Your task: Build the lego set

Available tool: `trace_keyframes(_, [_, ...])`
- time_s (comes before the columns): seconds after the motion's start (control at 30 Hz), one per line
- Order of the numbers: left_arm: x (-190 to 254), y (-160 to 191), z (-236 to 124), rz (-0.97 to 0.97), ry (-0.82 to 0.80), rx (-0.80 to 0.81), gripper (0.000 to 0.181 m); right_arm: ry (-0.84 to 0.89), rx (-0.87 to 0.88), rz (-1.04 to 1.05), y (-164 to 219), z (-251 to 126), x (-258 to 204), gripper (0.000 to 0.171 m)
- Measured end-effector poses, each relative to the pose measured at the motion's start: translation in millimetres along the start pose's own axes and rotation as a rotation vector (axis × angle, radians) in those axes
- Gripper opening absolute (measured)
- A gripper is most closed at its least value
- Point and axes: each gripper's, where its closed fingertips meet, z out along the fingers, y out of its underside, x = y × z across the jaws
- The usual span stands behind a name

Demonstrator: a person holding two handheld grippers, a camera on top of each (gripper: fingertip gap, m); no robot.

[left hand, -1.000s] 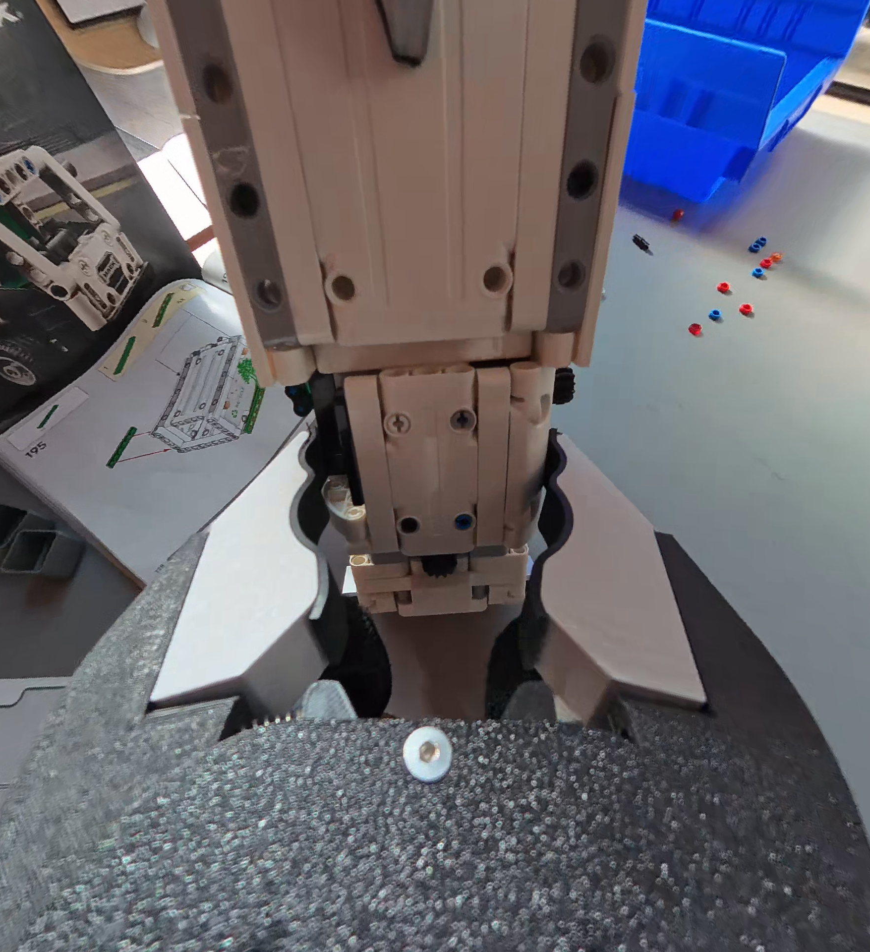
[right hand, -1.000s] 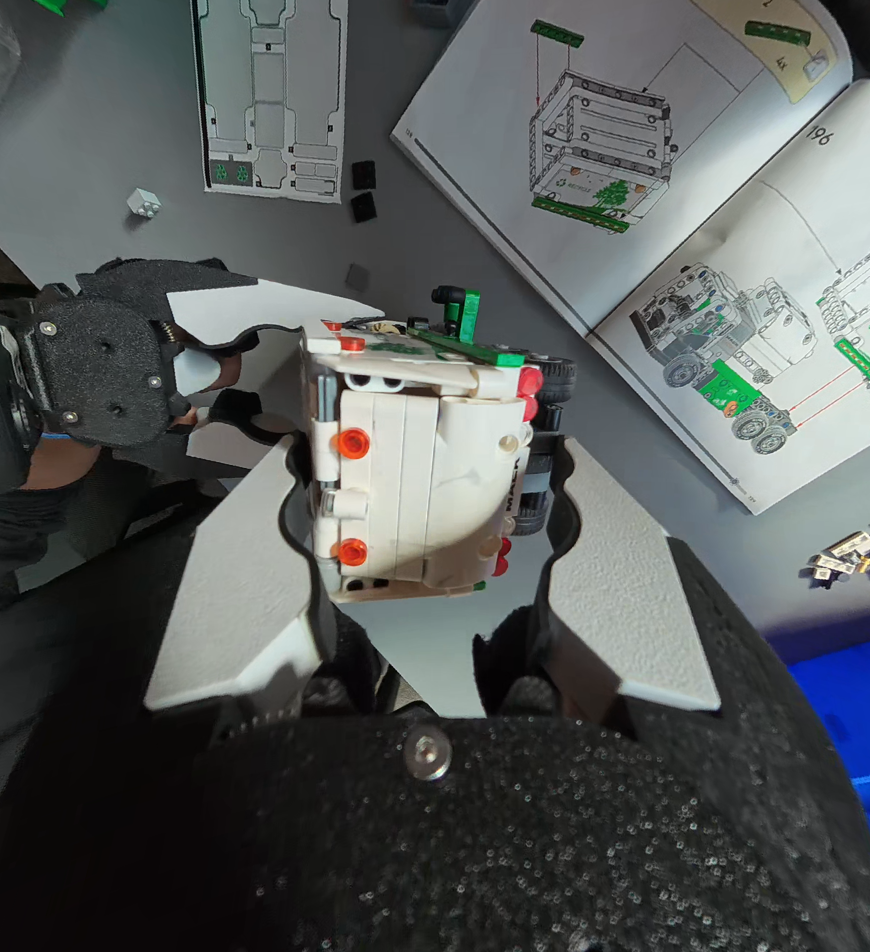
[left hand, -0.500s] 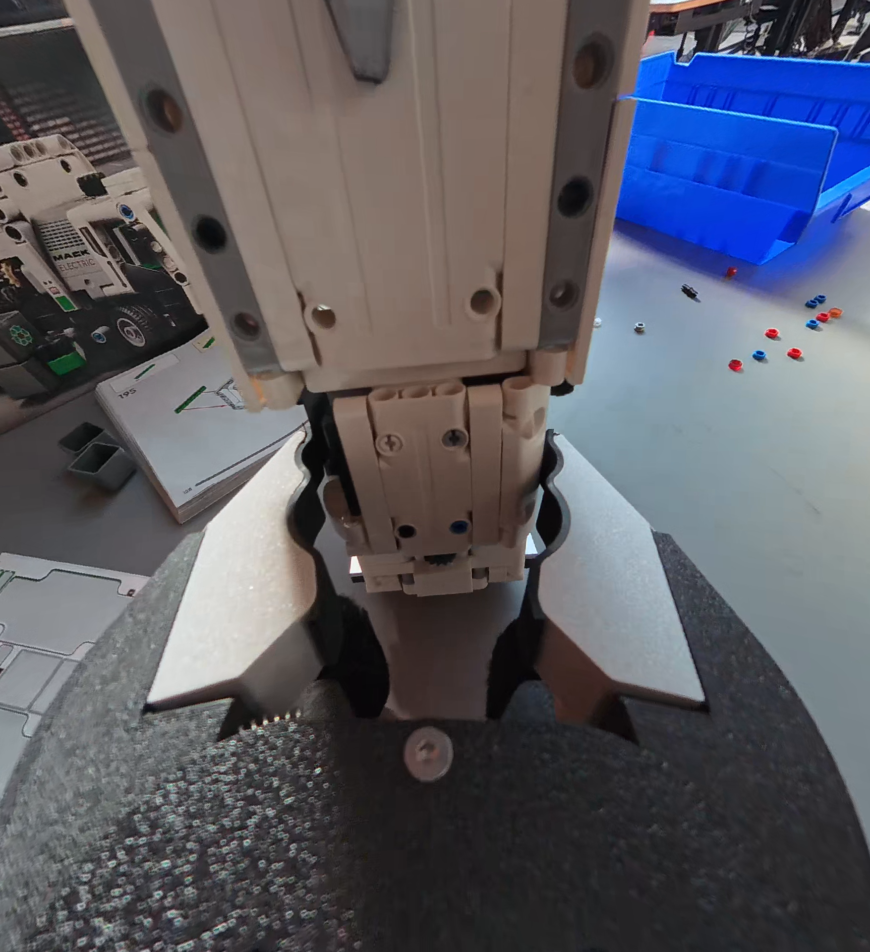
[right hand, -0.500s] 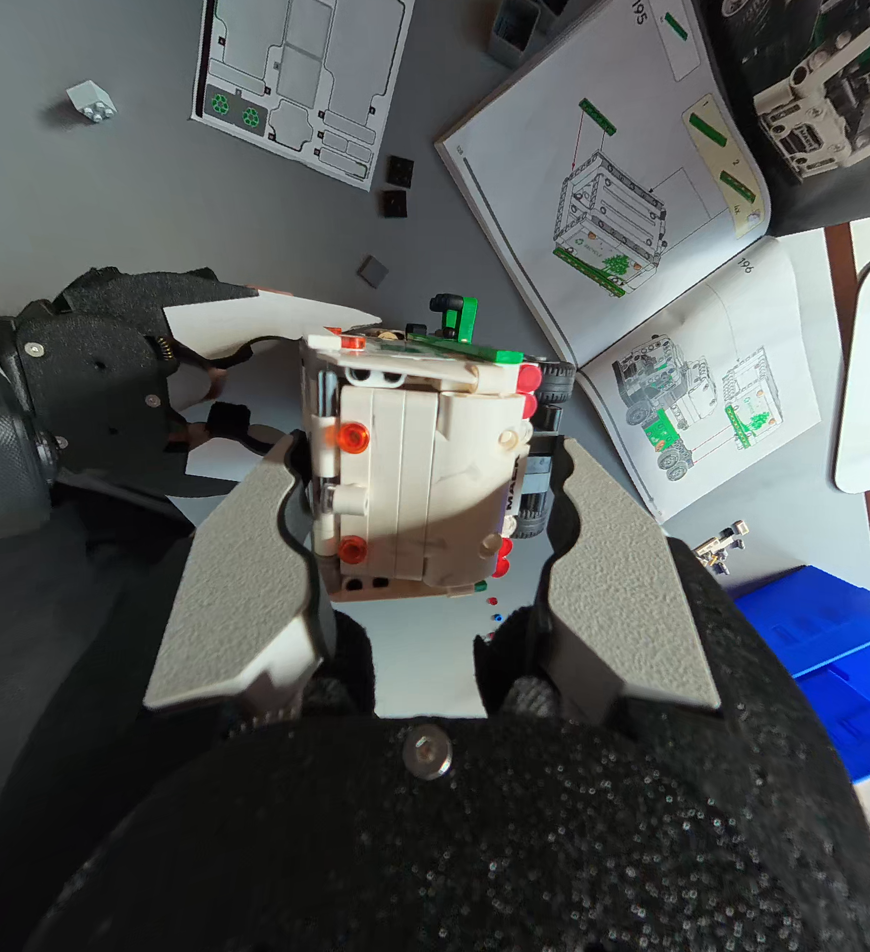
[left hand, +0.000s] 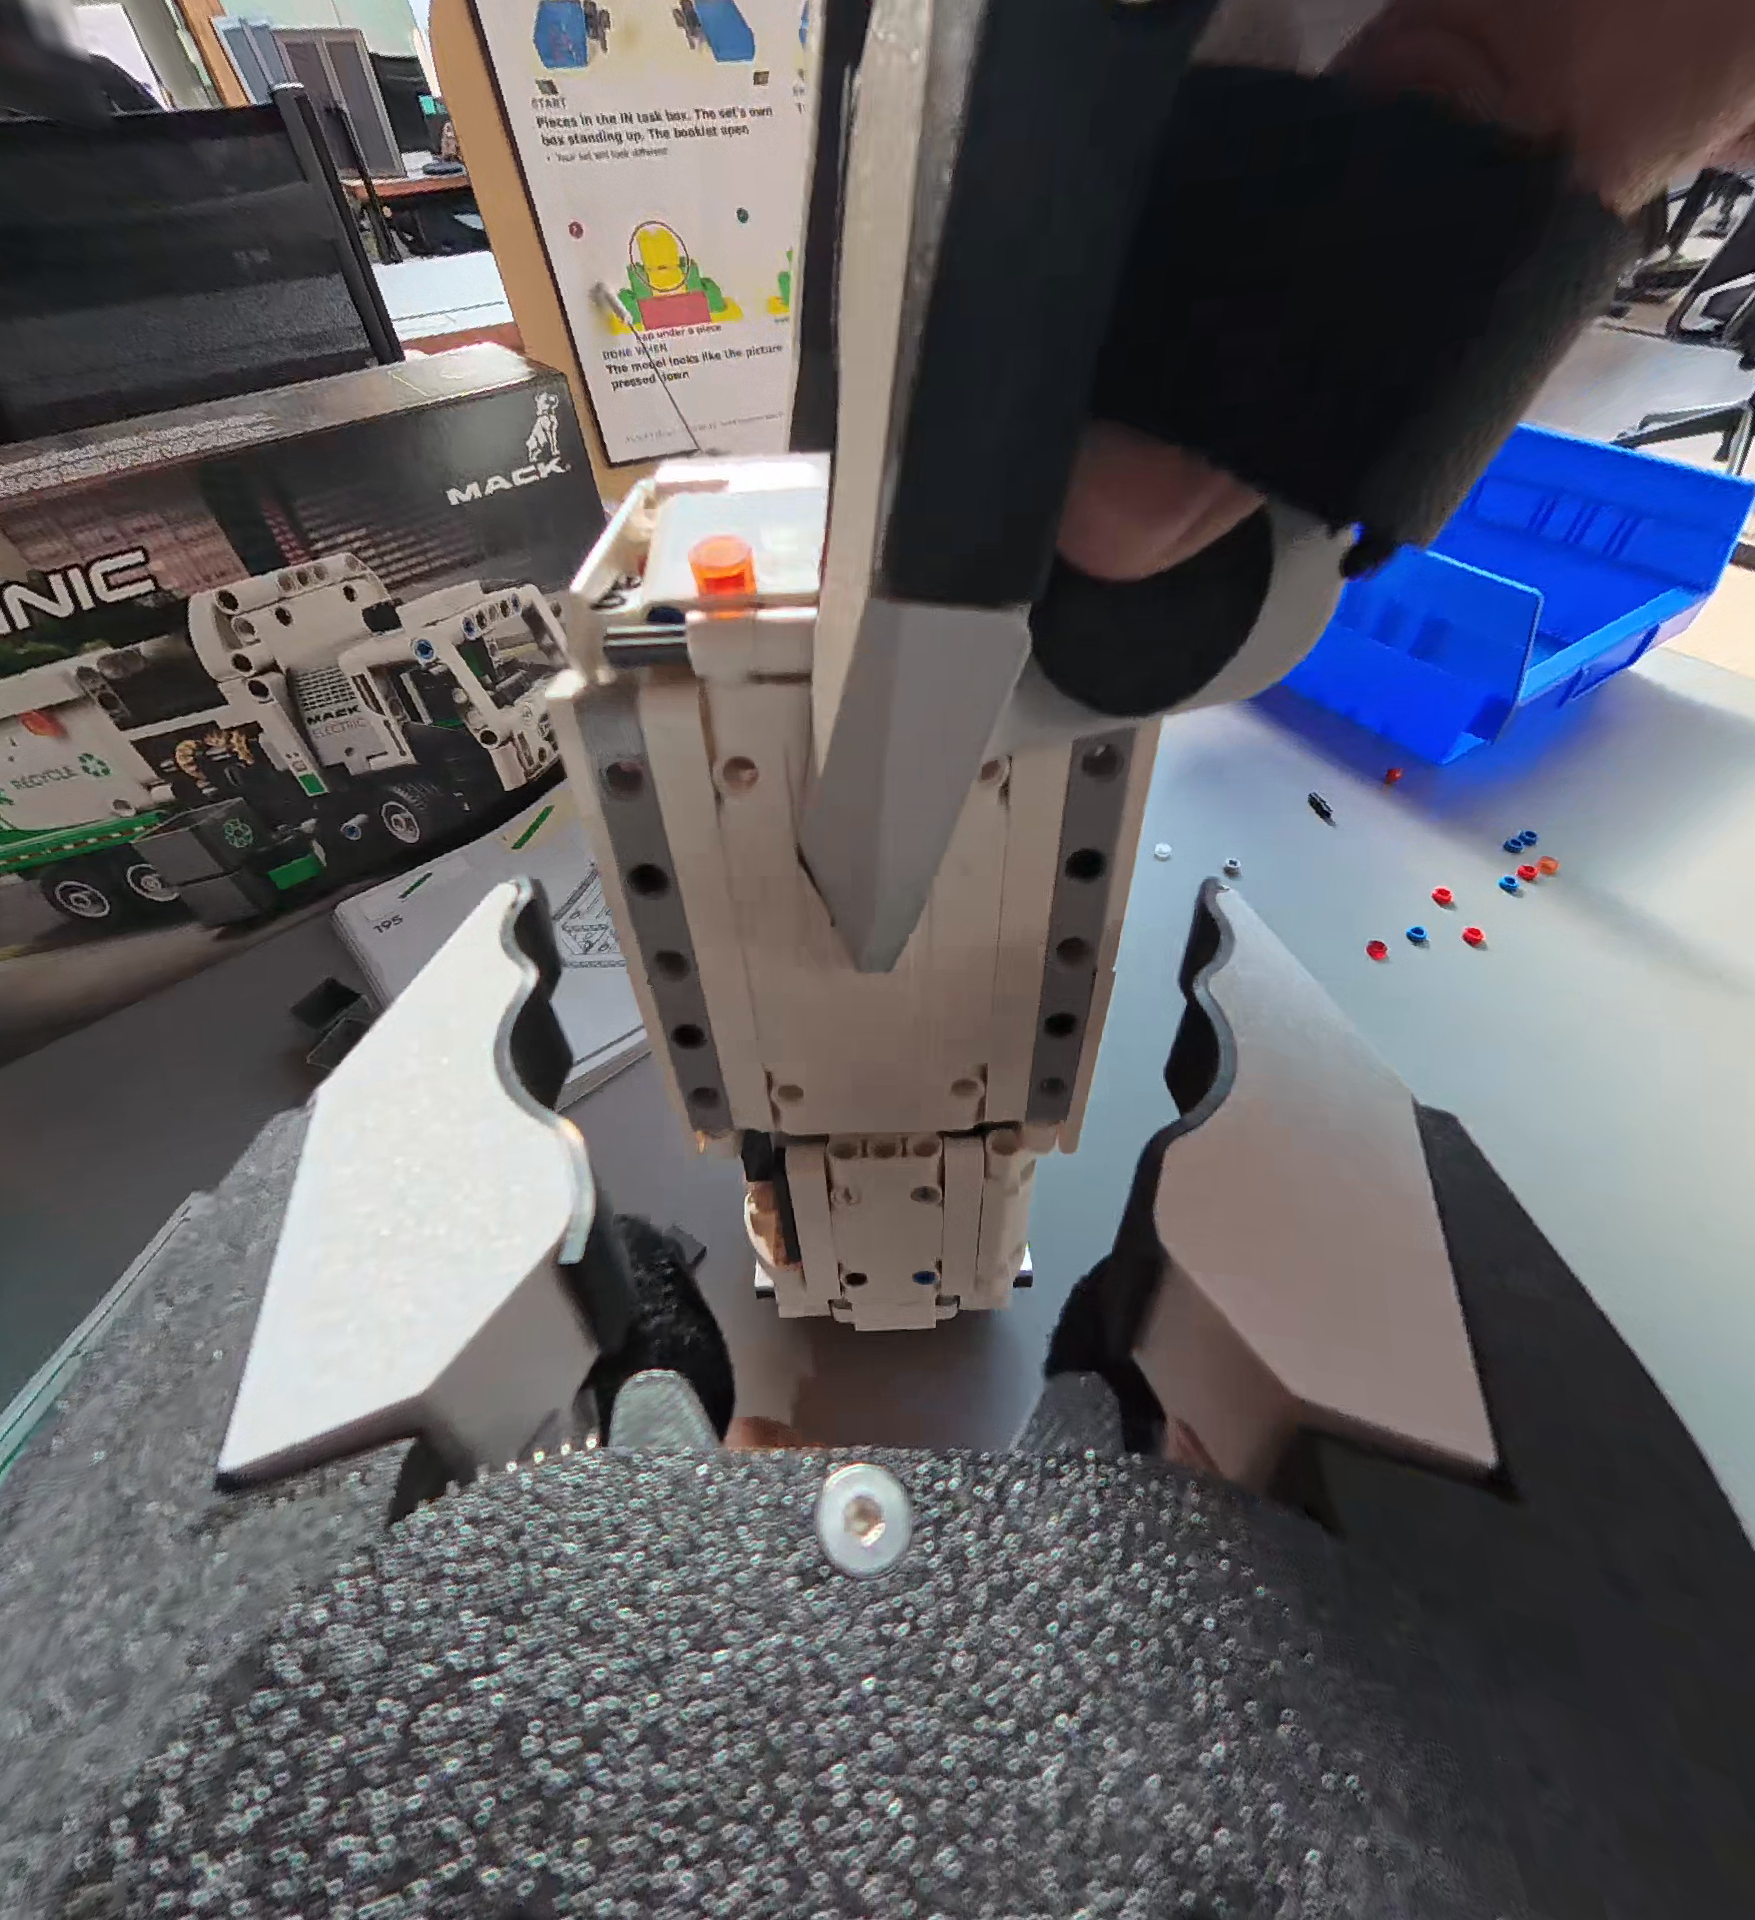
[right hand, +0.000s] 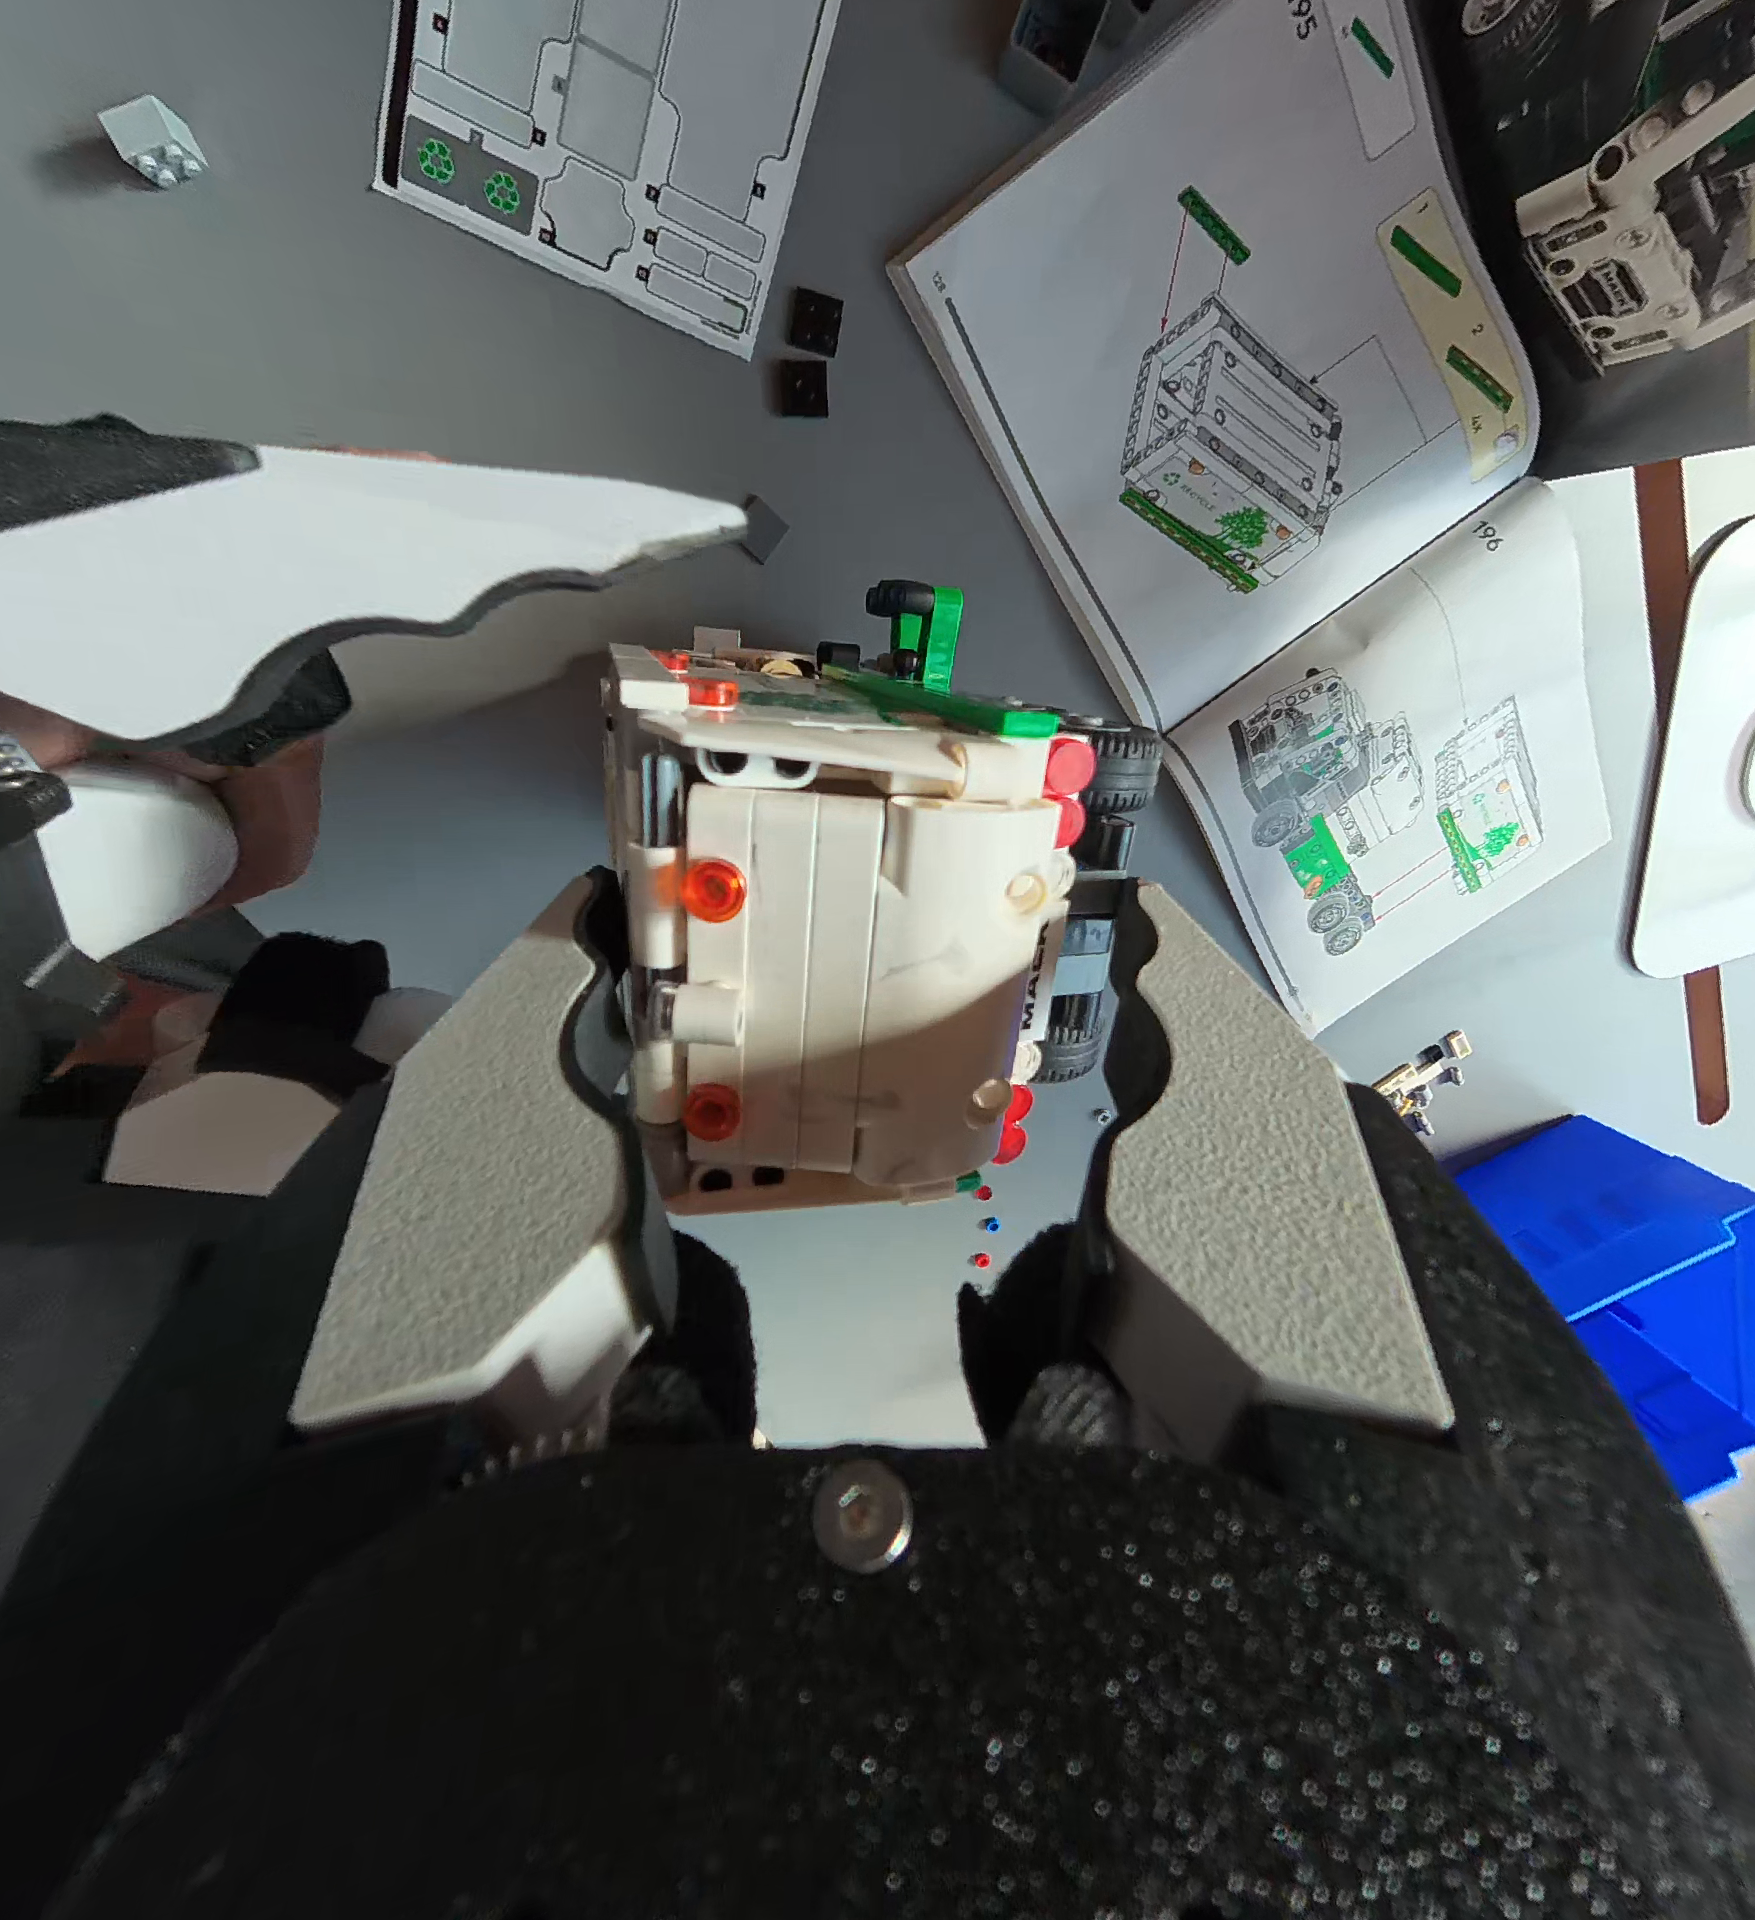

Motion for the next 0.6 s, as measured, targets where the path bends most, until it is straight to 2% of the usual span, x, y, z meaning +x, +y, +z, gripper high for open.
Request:
trace_keyframes(0.1, [0,-3,2,-0.008,-0.013,0.023,0.093,0.014,-0.013,-0.015,1,0,-3,0.093])
trace_keyframes(0.3, [-2,-2,0,-0.02,-0.026,0.017,0.092,-0.001,0.006,-0.043,-2,-1,-6,0.095])
trace_keyframes(0.43, [-4,1,-2,-0.019,-0.022,0.003,0.092,-0.098,0.056,-0.052,-3,-5,-15,0.106])
trace_keyframes(0.5, [-6,3,-2,-0.005,-0.029,-0.003,0.092,-0.169,0.125,-0.061,-5,-13,-18,0.108])
trace_keyframes(0.6, [-6,6,-3,0.0,-0.02,-0.001,0.093,-0.387,0.384,-0.068,-10,-49,-18,0.097])
